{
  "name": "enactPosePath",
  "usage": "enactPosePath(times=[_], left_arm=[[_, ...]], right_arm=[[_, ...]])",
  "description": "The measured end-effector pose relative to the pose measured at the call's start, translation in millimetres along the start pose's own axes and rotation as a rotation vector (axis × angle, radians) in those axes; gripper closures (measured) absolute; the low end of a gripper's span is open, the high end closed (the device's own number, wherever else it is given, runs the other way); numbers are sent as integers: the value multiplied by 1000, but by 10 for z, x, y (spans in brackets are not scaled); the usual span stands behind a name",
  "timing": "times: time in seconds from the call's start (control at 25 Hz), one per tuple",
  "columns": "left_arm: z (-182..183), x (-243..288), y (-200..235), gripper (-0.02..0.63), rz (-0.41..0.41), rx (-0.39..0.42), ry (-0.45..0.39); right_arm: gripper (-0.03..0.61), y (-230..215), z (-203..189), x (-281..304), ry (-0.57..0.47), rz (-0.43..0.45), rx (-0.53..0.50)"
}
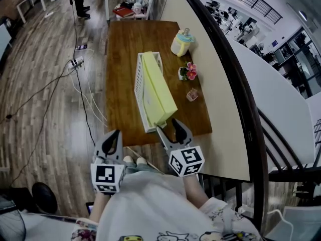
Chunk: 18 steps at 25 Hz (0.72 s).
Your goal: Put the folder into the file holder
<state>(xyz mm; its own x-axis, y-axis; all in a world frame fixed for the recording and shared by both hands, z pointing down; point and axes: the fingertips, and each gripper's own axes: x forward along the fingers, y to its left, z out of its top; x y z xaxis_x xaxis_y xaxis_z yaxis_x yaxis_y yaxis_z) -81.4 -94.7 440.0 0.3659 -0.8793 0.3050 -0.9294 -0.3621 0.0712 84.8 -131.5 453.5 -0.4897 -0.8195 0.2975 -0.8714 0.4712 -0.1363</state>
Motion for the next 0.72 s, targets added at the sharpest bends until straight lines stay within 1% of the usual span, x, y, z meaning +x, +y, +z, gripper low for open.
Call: enactPosePath(times=[0.24,0.52,0.72], left_arm=[[-10,-58,-54,609,-4,-1,-2],[-65,-82,-51,609,-8,-10,13],[-95,-75,-81,609,-19,-16,26]], right_arm=[[347,36,38,-155,-26,43,45],[415,26,50,-259,-24,48,66],[465,9,85,-314,-27,52,60]])
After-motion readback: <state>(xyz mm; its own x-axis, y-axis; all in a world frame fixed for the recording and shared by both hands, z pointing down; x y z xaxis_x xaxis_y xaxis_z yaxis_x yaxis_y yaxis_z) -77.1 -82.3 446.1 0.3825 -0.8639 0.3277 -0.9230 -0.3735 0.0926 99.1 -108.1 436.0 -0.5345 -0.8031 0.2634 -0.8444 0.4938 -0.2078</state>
